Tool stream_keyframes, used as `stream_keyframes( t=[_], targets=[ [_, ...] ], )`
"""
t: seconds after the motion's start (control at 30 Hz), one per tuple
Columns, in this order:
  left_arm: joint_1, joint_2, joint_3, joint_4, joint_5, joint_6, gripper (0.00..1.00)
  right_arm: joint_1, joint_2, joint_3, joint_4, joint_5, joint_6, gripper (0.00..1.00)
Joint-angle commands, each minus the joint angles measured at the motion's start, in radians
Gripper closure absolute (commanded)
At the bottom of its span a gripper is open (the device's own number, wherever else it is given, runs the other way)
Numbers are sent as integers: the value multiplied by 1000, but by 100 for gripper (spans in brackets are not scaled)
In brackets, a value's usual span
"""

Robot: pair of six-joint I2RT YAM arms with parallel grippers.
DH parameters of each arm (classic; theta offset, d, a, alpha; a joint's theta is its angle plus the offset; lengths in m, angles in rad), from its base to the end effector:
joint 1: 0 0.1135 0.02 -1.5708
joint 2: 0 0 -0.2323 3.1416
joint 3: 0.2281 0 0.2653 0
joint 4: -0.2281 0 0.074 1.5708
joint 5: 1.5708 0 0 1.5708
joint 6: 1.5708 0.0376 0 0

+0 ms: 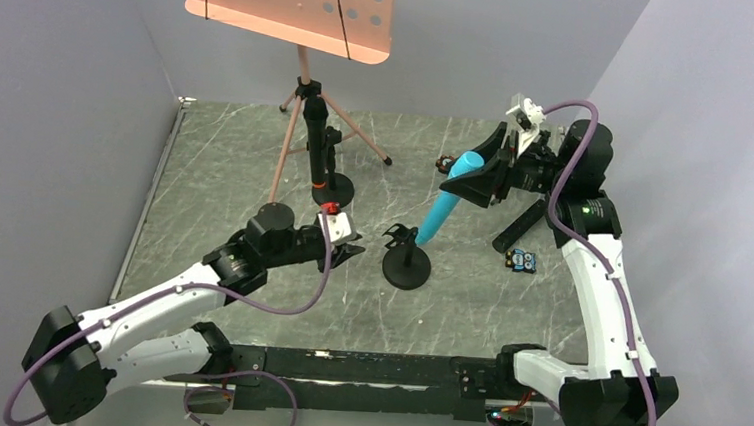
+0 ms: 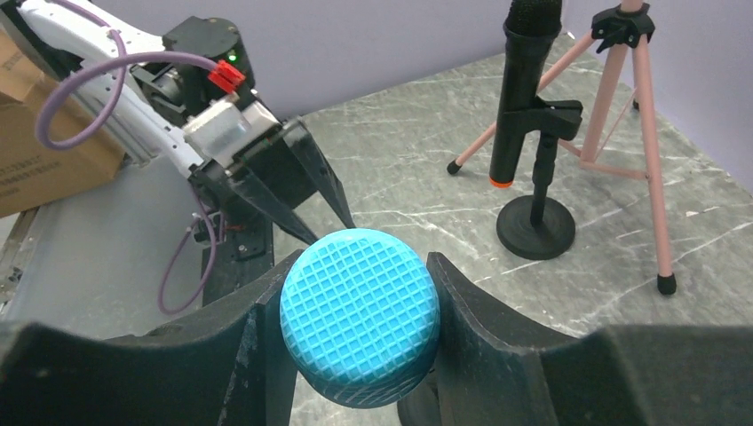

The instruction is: Attach the microphones to the stand

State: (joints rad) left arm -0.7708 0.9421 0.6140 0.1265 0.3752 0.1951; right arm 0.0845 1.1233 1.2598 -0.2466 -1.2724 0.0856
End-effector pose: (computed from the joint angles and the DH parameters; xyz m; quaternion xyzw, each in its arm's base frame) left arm 0.1727 -0.1869 0.2531 0.4579 0.6193 -0.3149 0.5547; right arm 0.2479 0.0571 0.4082 -0.3960 0.5994 0.4866 0.4971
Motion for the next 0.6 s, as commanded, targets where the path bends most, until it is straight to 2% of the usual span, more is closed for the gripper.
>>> stream_keyframes(
  t=[0.0,0.57],
  targets=[
    [1,64,70,71,66,55,69,19,11,48,10,12,-16,86],
    [1,283,148,234,129,-13,80,32,34,37,175,-5,103,86]
  ],
)
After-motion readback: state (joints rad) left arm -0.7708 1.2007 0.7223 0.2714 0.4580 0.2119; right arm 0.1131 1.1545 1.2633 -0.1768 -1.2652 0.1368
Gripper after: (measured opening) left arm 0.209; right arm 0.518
